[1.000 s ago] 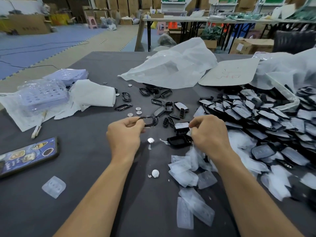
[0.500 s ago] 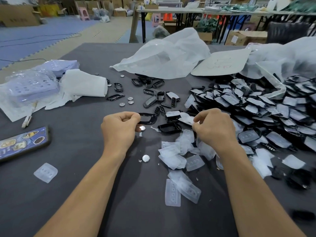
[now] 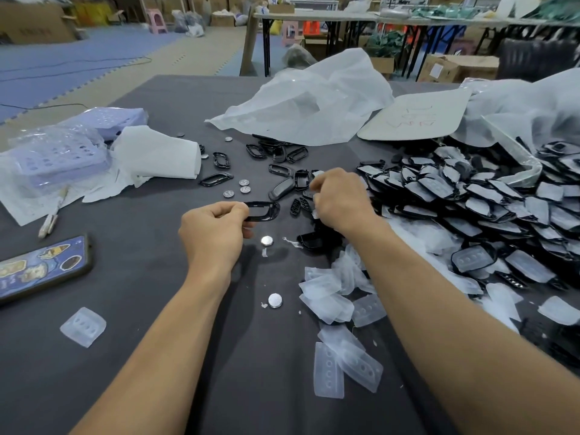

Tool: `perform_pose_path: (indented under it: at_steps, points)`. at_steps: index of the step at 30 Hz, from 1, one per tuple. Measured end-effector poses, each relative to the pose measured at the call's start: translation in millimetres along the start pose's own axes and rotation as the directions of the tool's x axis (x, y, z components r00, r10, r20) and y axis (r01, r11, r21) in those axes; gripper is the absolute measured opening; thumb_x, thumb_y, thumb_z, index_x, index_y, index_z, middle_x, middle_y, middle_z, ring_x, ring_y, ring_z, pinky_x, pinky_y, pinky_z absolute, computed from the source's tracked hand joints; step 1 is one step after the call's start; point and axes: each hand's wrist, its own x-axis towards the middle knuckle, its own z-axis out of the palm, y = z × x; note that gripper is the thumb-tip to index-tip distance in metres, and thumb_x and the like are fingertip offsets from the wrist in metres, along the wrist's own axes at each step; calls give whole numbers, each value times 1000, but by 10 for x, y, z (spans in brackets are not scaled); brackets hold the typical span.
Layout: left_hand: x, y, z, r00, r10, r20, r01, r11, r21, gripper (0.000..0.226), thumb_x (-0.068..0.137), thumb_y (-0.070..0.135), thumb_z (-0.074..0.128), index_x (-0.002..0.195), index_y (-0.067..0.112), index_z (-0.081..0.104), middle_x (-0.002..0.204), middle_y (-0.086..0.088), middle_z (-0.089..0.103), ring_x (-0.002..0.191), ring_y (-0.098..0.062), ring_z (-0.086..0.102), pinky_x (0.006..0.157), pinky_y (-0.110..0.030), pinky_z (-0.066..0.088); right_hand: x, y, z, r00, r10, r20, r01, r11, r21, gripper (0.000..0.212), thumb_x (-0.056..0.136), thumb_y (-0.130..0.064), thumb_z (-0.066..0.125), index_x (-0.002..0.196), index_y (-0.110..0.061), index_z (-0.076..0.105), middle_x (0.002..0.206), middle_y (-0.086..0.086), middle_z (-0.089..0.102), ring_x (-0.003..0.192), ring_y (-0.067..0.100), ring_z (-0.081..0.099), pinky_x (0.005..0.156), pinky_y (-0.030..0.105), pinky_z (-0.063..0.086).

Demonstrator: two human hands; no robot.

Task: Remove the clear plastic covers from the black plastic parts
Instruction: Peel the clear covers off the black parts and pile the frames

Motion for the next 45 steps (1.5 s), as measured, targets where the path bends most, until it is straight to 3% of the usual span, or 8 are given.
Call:
perform_pose_path:
  at_steps: [5,11,19,22,26,29,37,45]
  points:
    - [53,7,-29,1000,-16,21,16,1000,-11,10,81,20,73,74,22,80,63,1,75,53,-12,70,81,-42,64,277,-64,123,998,25,64,-21,998,-62,22,91,0,63,109,-7,72,113,15,72,107,34,67,95,40,57]
    - [30,44,-23,998,7,60,-6,1000,-15,22,79,21,72,68,39,78,61,3,74,53,-9,69,76,-36,63,145,-1,134,991,90,-101,-81,993,83,36,86,6,53,74,-19,76,83,11,74,80,31,70,78,38,61]
    - [-37,41,-1,993,52,108,-59,996,64,23,76,26,70,71,47,77,60,9,74,55,-4,71,63,-22,50,196,9,88,997,83,-7,-83,995,-63,13,89,-6,67,97,-12,76,99,11,74,95,31,68,88,40,58]
    - [-32,43,-10,992,51,117,-60,995,76,23,76,27,70,73,50,76,61,10,74,56,-4,71,63,-22,51,156,-45,13,995,91,-27,-93,992,-85,9,93,-14,67,94,-17,75,97,6,76,95,29,68,89,40,56]
    - [-29,15,-22,989,23,147,-38,994,98,20,78,28,71,74,47,78,64,9,75,60,-6,73,65,-26,55,-183,-47,-64,983,141,-119,-96,942,323,25,96,-20,59,74,-21,72,70,-4,73,75,23,69,72,35,56]
    - [-10,8,-7,964,-72,257,75,997,-4,14,83,15,75,77,25,83,77,-1,80,65,-17,75,80,-41,64,-536,-53,-26,984,177,-35,-108,735,669,31,99,-12,54,75,-15,72,65,3,73,46,16,62,51,30,50]
    - [-44,-8,33,890,-89,448,144,986,-89,24,92,-6,63,99,10,80,93,-5,82,71,-11,73,79,-27,64,-836,-11,-22,981,77,-179,53,780,623,16,92,-12,71,79,-22,72,57,-3,69,48,9,67,52,20,52]
    - [-63,27,-7,822,-10,569,107,985,-137,40,91,-14,54,98,14,82,98,-8,81,84,-13,78,75,-19,60,-852,-47,33,971,5,-240,143,793,592,17,88,-9,74,81,-24,79,63,-10,72,58,9,69,59,29,59]
